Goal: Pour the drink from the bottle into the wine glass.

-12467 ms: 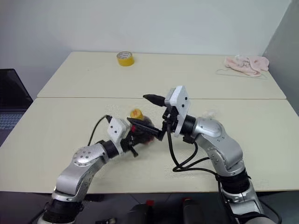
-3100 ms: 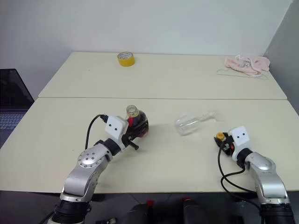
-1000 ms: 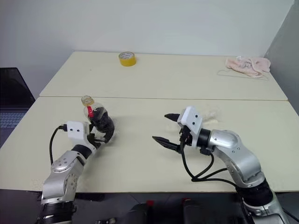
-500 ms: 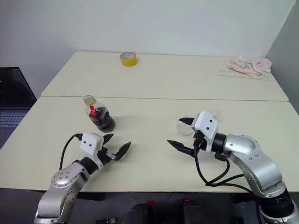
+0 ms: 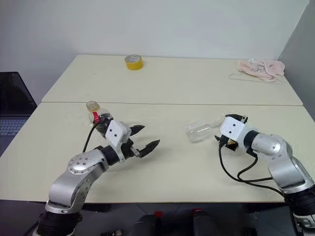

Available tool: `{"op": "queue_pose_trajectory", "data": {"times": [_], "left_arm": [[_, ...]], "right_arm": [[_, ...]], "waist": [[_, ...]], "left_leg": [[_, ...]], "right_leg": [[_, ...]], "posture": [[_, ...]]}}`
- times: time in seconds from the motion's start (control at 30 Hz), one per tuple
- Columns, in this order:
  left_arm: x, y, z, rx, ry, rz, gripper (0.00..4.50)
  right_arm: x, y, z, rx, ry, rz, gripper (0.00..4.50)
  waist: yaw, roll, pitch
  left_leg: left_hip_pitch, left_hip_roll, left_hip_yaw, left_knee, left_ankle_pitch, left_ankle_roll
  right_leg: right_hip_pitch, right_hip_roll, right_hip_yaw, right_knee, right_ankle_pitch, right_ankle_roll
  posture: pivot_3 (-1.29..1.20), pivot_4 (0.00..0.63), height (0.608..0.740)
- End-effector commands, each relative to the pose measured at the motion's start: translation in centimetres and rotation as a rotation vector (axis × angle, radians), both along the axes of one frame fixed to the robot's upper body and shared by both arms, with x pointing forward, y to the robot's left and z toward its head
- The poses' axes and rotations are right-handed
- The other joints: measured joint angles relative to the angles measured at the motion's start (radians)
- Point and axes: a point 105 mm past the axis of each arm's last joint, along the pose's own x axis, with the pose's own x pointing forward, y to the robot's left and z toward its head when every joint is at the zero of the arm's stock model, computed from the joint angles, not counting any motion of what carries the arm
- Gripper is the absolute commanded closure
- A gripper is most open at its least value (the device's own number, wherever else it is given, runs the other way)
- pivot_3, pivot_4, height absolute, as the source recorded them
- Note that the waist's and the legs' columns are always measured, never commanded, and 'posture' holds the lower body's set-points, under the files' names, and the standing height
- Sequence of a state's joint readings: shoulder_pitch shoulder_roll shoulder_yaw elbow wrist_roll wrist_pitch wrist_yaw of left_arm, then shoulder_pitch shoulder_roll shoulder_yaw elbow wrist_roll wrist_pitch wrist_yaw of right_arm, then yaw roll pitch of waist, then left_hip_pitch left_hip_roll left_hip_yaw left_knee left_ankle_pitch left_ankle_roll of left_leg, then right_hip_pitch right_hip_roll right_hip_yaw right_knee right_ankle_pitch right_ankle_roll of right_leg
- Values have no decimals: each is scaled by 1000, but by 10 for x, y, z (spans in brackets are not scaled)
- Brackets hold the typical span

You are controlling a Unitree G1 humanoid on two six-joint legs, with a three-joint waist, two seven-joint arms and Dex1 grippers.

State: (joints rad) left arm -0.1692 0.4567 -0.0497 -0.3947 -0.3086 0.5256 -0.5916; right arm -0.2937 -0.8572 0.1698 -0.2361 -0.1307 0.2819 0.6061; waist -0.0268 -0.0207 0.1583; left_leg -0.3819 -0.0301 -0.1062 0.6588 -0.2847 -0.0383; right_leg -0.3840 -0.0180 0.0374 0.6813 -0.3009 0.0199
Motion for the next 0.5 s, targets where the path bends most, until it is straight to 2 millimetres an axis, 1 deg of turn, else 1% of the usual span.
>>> {"op": "queue_pose_trajectory", "data": {"times": [0.03, 0.13, 0.3, 0.5], "left_arm": [[-3, -10, 13, -14, -46, -43, 23], [-4, -16, 14, -30, -36, -69, 23], [-6, -20, 16, -44, -22, -95, 23], [-10, -25, 20, -46, -22, -131, 23]], "right_arm": [[8, 6, 9, -127, -140, 37, 0], [15, 13, 0, -202, -187, 63, 0], [29, 20, -15, -257, -237, 47, 0], [42, 12, -24, -267, -249, -21, 0]], "waist": [[0, 0, 0], [0, 0, 0], [0, 0, 0], [0, 0, 0]], "left_leg": [[0, 0, 0, 0, 0, 0], [0, 0, 0, 0, 1, -1], [0, 0, 0, 0, 2, -3], [0, 0, 1, 1, 2, -3]], "right_leg": [[0, 0, 0, 0, 0, 0], [0, 0, 0, 0, 0, 0], [0, 0, 0, 0, 0, 0], [0, 0, 1, 0, 0, 0]], "posture": [[0, 150, 740], [0, 150, 740], [0, 150, 740], [0, 150, 740]]}}
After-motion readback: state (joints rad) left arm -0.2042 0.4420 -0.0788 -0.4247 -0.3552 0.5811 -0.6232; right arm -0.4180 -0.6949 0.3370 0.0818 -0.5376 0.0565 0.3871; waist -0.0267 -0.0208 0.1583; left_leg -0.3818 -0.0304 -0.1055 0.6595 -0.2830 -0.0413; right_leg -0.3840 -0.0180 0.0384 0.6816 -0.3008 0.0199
